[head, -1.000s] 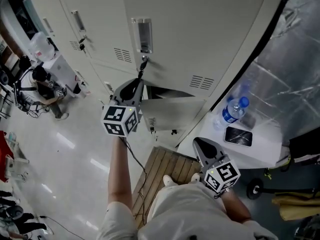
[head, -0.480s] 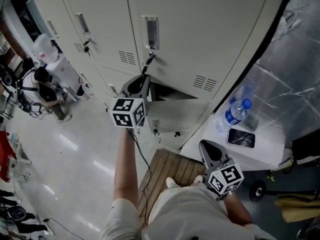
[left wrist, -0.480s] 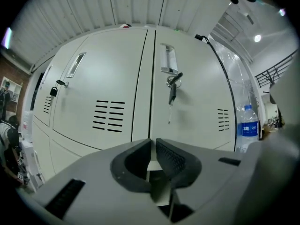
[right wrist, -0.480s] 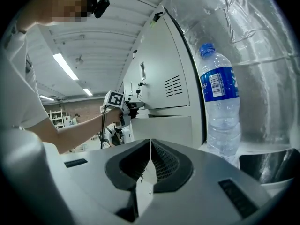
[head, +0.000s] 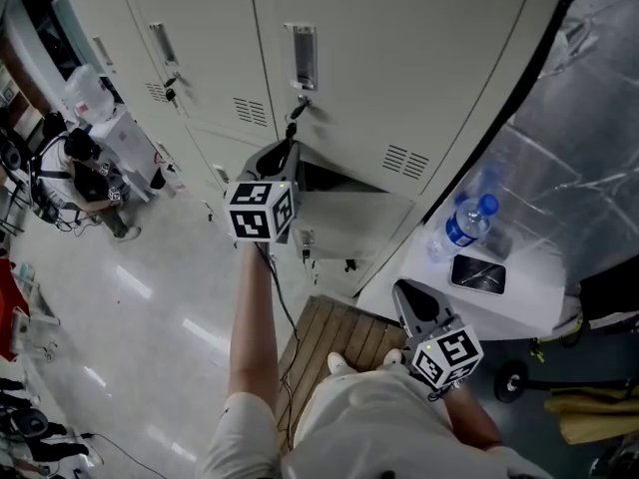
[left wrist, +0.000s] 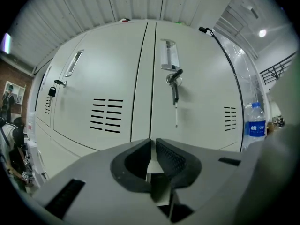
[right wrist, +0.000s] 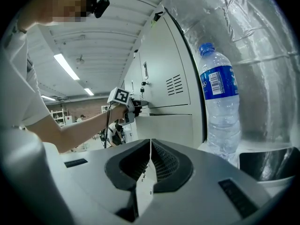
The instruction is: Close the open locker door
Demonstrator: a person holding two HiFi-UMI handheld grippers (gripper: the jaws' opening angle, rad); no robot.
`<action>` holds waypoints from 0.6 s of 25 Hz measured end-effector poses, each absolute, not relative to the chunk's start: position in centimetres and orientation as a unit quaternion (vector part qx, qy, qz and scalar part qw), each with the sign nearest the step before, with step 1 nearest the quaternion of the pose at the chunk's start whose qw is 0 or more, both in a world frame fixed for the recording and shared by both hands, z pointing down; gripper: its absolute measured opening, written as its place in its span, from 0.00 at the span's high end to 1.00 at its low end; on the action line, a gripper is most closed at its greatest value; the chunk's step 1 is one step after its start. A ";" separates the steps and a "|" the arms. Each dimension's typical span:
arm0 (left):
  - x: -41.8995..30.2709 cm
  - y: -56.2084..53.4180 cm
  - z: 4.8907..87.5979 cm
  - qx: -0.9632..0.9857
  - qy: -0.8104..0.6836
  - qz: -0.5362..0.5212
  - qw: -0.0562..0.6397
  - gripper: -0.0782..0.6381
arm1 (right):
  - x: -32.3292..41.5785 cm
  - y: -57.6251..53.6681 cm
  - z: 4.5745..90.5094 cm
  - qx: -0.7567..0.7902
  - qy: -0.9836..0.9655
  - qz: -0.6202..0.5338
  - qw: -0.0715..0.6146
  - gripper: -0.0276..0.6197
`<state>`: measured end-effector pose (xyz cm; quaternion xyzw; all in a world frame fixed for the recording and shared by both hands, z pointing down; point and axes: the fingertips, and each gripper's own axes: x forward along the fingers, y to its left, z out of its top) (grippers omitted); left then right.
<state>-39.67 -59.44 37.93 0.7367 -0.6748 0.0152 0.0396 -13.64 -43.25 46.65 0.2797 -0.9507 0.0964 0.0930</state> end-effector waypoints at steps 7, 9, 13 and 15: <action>-39.1 -59.9 38.3 0.719 -0.693 0.045 0.024 0.84 | -12.8 -43.3 46.8 0.285 -0.949 0.096 0.091 0.91; -39.3 -59.9 38.3 0.715 -0.698 0.031 0.030 0.85 | -12.5 -43.3 46.9 0.286 -0.949 0.096 0.091 0.91; -39.3 -59.8 38.2 0.720 -0.693 0.035 0.034 0.85 | -12.0 -43.3 47.0 0.288 -0.948 0.099 0.093 0.91; -38.9 -59.4 38.1 0.723 -0.688 0.045 0.029 0.85 | -11.9 -43.2 47.0 0.286 -0.949 0.099 0.090 0.91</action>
